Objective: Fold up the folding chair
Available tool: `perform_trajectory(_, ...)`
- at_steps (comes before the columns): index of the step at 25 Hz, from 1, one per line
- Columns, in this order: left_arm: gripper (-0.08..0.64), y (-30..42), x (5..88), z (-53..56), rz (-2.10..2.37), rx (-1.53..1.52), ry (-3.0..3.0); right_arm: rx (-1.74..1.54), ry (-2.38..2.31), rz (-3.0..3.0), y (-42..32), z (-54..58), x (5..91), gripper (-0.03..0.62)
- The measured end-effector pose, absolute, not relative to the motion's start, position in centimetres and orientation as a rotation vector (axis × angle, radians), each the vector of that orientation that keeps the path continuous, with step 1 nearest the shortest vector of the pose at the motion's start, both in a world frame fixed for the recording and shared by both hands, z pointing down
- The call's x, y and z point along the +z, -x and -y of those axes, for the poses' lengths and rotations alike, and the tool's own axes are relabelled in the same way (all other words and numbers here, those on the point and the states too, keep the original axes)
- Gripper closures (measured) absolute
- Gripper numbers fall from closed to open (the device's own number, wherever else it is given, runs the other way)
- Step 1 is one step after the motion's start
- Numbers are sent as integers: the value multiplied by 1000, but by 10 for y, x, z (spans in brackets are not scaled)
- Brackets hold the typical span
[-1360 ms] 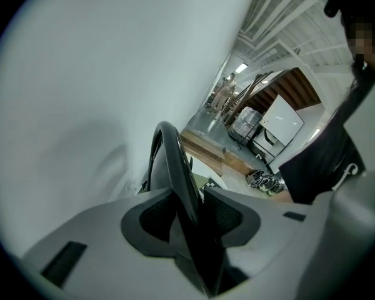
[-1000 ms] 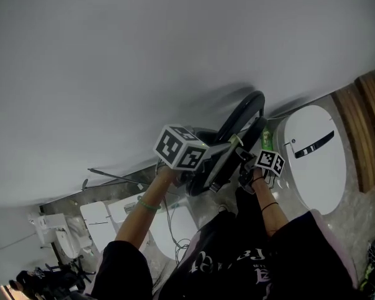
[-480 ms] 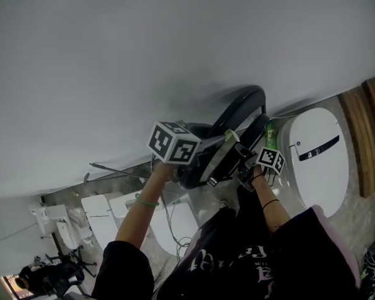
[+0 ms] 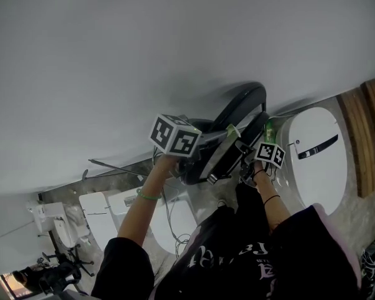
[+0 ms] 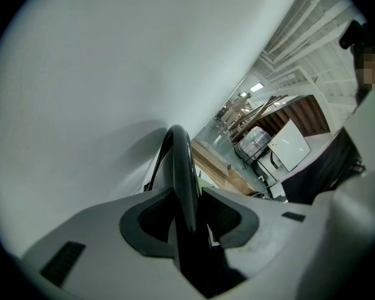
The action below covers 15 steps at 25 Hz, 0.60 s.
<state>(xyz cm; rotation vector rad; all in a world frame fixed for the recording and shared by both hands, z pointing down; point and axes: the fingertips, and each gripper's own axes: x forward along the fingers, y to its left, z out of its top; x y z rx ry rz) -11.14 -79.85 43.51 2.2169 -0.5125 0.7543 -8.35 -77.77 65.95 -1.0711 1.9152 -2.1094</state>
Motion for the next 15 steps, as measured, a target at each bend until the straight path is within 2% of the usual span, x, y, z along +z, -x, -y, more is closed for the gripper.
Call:
perform_trajectory(7,375,132,431,794,604,705,-2296,-2070,1190,-2045,62,766,660,488)
perform_trajectory(15,376,150,416,786,804,681,-2419,-1986,1300,-2021,9,746,641,488)
